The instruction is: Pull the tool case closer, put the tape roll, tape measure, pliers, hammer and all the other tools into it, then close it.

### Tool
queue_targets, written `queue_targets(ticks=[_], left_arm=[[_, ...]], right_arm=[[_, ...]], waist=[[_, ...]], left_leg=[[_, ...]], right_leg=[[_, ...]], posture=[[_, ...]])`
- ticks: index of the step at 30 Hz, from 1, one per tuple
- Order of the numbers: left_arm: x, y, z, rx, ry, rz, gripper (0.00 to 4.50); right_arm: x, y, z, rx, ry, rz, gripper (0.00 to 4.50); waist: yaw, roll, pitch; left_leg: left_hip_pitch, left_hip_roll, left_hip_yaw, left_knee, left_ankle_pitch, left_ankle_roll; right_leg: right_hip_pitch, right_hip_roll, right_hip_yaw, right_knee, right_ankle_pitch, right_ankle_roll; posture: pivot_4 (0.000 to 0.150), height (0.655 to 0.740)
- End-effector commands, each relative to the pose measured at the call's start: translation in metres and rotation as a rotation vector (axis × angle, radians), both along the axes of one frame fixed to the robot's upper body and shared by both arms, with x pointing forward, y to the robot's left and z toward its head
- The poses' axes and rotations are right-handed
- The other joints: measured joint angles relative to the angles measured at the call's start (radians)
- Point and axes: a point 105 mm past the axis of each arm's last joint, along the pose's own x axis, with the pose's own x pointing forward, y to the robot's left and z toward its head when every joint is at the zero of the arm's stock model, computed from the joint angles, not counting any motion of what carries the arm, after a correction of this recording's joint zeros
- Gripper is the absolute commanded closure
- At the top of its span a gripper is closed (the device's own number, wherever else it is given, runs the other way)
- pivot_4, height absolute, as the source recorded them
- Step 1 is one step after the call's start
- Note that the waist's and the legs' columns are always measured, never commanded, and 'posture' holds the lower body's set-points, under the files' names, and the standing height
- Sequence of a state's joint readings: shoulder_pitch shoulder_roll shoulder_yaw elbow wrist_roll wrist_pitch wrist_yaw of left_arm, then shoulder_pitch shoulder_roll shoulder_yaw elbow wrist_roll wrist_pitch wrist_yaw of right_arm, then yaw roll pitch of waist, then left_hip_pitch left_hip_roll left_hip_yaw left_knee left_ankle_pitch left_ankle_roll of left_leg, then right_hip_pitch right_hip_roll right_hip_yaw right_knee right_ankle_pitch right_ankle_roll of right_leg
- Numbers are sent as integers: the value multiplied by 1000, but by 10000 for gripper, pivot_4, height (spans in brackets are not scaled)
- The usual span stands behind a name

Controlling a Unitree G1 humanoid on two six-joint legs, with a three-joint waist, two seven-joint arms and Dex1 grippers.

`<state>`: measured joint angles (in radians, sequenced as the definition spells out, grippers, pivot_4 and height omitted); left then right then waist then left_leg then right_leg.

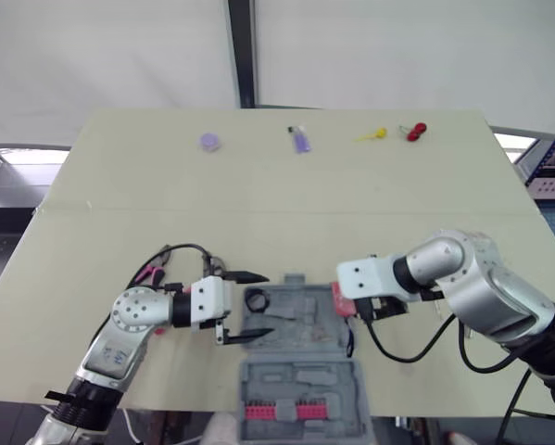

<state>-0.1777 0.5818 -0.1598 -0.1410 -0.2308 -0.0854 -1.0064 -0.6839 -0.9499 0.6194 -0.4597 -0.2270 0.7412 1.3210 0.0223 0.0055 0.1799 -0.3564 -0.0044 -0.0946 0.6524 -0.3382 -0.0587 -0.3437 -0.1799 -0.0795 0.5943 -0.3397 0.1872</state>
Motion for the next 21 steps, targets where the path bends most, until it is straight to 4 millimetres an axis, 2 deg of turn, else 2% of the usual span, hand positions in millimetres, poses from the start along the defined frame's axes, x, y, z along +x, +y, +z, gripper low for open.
queue_targets(ticks=[1, 10, 21], left_arm=[[-1, -1, 4, -13, -22, 3, 0], [-2, -2, -3, -26, 4, 4, 0], [-4, 2, -5, -62, 15, 48, 0]], right_arm=[[3, 6, 5, -7, -44, 4, 16166], [7, 20, -14, -31, -56, 6, 16166], [10, 34, -20, -21, -63, 20, 16166]], waist=[[-2, 0, 0], [-17, 0, 0], [-24, 0, 0]], left_leg=[[0, 0, 0, 0, 0, 0], [0, 0, 0, -1, 0, 0], [0, 0, 0, -1, 0, 0]], right_leg=[[0, 0, 0, 0, 0, 0], [-1, 0, 0, 1, 0, 0], [-1, 0, 0, 1, 0, 0]], posture=[[1500, 7400], [1500, 7400], [1500, 7400]])
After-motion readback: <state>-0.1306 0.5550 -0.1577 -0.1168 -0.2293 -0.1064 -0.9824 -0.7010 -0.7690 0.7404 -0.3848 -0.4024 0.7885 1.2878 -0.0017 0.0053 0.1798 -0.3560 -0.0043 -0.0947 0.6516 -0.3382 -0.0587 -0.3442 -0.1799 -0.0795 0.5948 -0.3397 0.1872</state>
